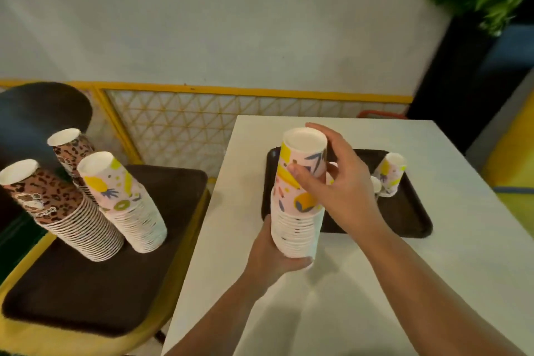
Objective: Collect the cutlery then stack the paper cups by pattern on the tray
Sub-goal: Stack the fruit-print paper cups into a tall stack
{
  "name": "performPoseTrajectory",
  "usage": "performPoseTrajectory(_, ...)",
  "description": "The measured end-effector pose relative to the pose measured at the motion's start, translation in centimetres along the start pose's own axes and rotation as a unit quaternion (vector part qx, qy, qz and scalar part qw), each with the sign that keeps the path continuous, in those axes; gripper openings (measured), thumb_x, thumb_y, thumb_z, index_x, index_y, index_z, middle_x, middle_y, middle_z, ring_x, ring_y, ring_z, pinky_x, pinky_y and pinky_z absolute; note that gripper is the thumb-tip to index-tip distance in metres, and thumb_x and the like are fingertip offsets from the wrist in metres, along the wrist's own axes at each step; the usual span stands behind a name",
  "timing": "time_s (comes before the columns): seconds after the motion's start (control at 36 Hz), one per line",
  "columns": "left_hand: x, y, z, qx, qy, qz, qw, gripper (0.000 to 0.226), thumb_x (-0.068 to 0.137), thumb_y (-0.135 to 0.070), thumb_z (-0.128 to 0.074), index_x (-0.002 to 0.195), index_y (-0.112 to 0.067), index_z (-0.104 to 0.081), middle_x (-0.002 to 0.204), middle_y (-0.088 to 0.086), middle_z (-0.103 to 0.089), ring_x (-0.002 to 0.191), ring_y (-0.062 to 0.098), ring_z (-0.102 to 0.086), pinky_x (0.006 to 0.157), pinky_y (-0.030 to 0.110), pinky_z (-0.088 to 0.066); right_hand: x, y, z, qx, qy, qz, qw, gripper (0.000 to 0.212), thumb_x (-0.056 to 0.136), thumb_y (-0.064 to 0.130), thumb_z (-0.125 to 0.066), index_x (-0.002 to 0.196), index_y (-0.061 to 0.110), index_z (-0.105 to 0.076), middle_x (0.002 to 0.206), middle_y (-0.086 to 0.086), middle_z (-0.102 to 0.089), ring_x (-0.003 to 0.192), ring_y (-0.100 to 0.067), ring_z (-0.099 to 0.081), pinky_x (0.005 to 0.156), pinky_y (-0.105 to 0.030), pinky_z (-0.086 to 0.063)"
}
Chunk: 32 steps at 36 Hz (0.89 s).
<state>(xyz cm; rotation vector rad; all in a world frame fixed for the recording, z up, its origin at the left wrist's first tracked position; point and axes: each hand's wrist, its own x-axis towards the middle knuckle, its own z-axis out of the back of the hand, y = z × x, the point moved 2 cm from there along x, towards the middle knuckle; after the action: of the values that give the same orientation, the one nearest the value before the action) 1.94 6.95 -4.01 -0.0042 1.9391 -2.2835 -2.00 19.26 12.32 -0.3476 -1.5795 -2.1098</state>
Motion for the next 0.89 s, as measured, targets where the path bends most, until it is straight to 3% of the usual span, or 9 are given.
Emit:
performPoseTrajectory(0.11, 1.3, -1.1, -5.2, 0.008, 0.016, 0.004, 1.000, 0.093, 0.037, -0.037, -0.087, 0.122, -0.035, -0.048, 0.116, -0.013, -0.066, 0.108, 0.005, -0.062, 0.091, 0.045, -0.053, 0.5, -2.2, 5.5, 0.000, 0.005, -0.026, 1.000, 0.044, 0.076, 0.030, -0.073, 0.113, 0.034, -0.050, 0.109, 0.014, -0.064, 0.101, -0.002, -0.061, 0.083, -0.022, -0.053)
performPoseTrajectory(0.25, 2.9, -2.5, -10.4, 0.007, 0.030, -0.018, 0.999, 0.098, 0.047, -0.021, -0.090, 0.133, -0.032, -0.044, 0.125, -0.009, -0.063, 0.117, 0.011, -0.058, 0.097, 0.049, -0.049, 0.9, -4.4, 11.0, 0.003, 0.041, -0.071, 0.997, 0.047, 0.075, 0.037, -0.069, 0.112, 0.046, -0.041, 0.099, 0.033, -0.056, 0.090, 0.014, -0.059, 0.068, -0.008, -0.050)
performPoseTrajectory(0.39, 3.7, -3.3, -14.7, -0.008, 0.044, -0.016, 0.999, 0.101, 0.052, -0.018, -0.091, 0.137, -0.034, -0.040, 0.129, -0.007, -0.061, 0.121, 0.015, -0.057, 0.100, 0.050, -0.046, 1.2, -7.1, 14.6, -0.001, 0.067, -0.111, 0.992, 0.052, 0.079, 0.036, -0.067, 0.122, 0.038, -0.039, 0.098, 0.034, -0.052, 0.085, 0.013, -0.056, 0.060, -0.003, -0.046)
performPoseTrajectory(0.47, 3.8, -3.4, -16.3, -0.023, 0.039, -0.005, 0.999, 0.100, 0.049, -0.021, -0.091, 0.136, -0.031, -0.042, 0.127, -0.006, -0.062, 0.120, 0.016, -0.057, 0.099, 0.051, -0.047, 1.2, -8.0, 15.6, 0.010, 0.081, -0.128, 0.988, 0.049, 0.078, 0.036, -0.069, 0.115, 0.041, -0.037, 0.095, 0.037, -0.050, 0.081, 0.021, -0.054, 0.059, -0.002, -0.046)
performPoseTrajectory(0.81, 4.2, -3.2, -16.5, -0.003, 0.025, 0.029, 0.999, 0.102, 0.041, -0.031, -0.088, 0.132, -0.032, -0.042, 0.121, -0.014, -0.063, 0.114, 0.005, -0.058, 0.098, 0.042, -0.050, 1.3, -9.1, 15.8, 0.013, 0.057, -0.171, 0.983, 0.049, 0.075, 0.032, -0.072, 0.111, 0.038, -0.039, 0.091, 0.033, -0.054, 0.080, 0.012, -0.059, 0.061, -0.008, -0.046)
performPoseTrajectory(0.89, 4.6, -2.9, -16.7, -0.002, 0.020, 0.034, 0.999, 0.101, 0.039, -0.033, -0.087, 0.129, -0.033, -0.042, 0.121, -0.012, -0.062, 0.113, 0.006, -0.058, 0.097, 0.041, -0.051, 1.6, -9.4, 15.9, 0.012, 0.057, -0.171, 0.984, 0.050, 0.075, 0.030, -0.072, 0.110, 0.038, -0.038, 0.090, 0.034, -0.053, 0.077, 0.022, -0.055, 0.057, -0.003, -0.045)
